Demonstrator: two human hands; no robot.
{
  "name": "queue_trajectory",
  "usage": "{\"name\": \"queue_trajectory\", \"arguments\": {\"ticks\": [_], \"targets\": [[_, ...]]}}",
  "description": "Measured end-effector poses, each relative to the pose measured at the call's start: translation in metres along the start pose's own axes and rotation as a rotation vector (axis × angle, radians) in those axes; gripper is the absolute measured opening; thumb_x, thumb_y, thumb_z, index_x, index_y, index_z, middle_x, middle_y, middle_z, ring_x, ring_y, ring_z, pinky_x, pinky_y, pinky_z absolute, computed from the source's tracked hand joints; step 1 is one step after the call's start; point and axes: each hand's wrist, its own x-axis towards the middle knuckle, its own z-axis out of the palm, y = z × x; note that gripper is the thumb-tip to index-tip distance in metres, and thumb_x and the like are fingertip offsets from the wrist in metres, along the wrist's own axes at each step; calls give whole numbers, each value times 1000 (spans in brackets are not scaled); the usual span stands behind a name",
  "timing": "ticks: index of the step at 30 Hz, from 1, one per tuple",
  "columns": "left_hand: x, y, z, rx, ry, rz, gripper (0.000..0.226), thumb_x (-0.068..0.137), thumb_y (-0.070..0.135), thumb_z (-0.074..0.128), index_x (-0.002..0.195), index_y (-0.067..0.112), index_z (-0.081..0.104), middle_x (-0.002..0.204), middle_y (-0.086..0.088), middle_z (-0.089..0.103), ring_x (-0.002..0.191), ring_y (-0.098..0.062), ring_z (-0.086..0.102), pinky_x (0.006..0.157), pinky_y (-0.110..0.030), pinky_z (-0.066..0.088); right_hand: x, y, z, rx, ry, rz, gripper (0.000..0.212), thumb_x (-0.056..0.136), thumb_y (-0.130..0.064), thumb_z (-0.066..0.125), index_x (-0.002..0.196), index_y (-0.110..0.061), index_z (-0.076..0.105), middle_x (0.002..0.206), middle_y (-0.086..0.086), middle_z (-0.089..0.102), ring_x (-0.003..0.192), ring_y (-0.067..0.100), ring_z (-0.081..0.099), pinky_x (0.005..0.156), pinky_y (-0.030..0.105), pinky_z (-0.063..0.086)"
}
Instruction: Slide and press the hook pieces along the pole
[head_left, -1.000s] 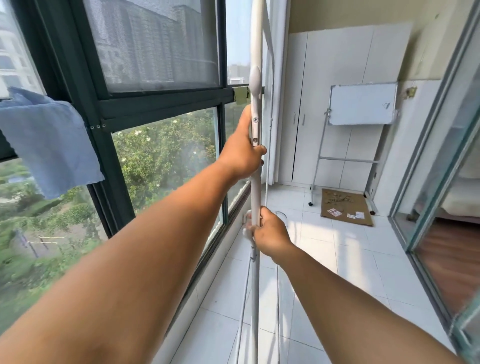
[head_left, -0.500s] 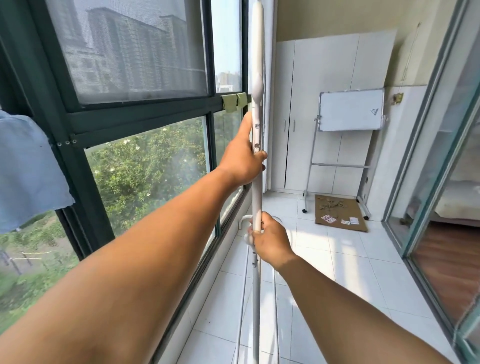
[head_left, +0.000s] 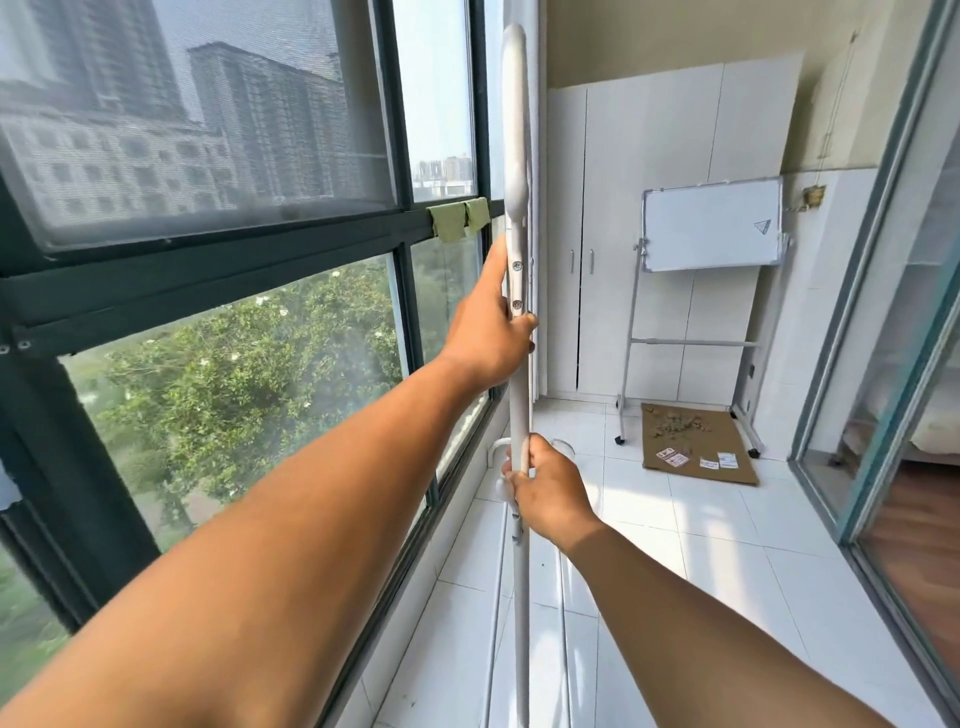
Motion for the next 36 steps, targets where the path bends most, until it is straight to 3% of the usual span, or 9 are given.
{"name": "queue_trajectory", "arguments": {"ticks": [5, 9, 12, 16, 20, 25, 28, 34, 36], "targets": [[30, -11, 17, 15, 7, -14, 80, 86, -2, 50, 141, 44, 13, 115, -21, 58, 93, -39, 62, 78, -52, 56, 37, 10, -10, -14, -28, 7, 22, 90, 3, 45, 80, -16, 49, 84, 1, 59, 44, -11, 58, 39, 11, 43], [52, -21, 28, 16, -3, -27, 79, 87, 1, 51, 140, 45, 12, 102, -24, 62, 89, -38, 64, 78, -48, 57, 59, 17, -17, -14, -21, 3, 22, 91, 3, 46, 83, -17, 51, 81, -3, 57, 45, -11, 59, 44, 11, 47], [69, -30, 36, 16, -5, -27, 79, 88, 3, 53, 141, 42, 10, 103, -21, 62, 87, -31, 65, 82, -43, 56, 74, 21, -21, -19, -14, -14, 17, 91, 1, 46, 93, -13, 54, 83, -1, 57, 48, -11, 60, 50, 20, 54], [87, -41, 40, 3, -14, -13, 79, 89, 2, 53, 142, 41, 9, 124, -20, 56, 92, -26, 63, 84, -41, 55, 91, 23, -22, -58, -15, -34, 18, 90, 0, 45, 99, -12, 55, 84, 0, 59, 62, 5, 62, 59, 38, 58], [105, -55, 41, -10, -32, 2, 79, 89, 2, 52, 143, 41, 8, 123, -21, 59, 77, -18, 64, 63, -24, 52, 109, 24, -22, -151, -20, -72, 16, 87, -1, 43, 93, -13, 52, 83, 1, 60, 69, 20, 59, 59, 36, 56], [133, -70, 44, -4, -63, -24, 80, 90, 6, 52, 144, 40, 3, 135, -18, 51, 106, -30, 60, 89, -42, 52, 139, 23, -20, -196, -5, -51, 18, 87, -4, 47, 100, -14, 55, 92, 9, 63, 74, 24, 59, 72, 46, 60], [153, -82, 46, -45, -71, -32, 81, 91, 5, 51, 144, 40, 1, 136, -19, 49, 102, -28, 62, 75, -35, 54, 160, 24, -15, -191, 28, -41, 21, 87, -3, 47, 102, -14, 56, 94, 15, 64, 74, 24, 58, 73, 48, 59], [192, -107, 44, -32, -77, -24, 79, 91, 5, 50, 144, 40, 3, 121, -17, 56, 87, -24, 64, 74, -36, 56, 205, 27, -4, -222, 46, -36, 15, 86, -4, 46, 97, -12, 53, 96, 21, 65, 69, 26, 54, 72, 51, 58], [207, -116, 44, -48, -95, -9, 78, 90, 3, 49, 145, 37, 5, 106, -14, 59, 82, -20, 63, 78, -37, 57, 221, 27, -1, -233, 46, -32, 15, 86, -4, 46, 97, -14, 53, 96, 22, 65, 70, 26, 54, 73, 51, 58]]}}
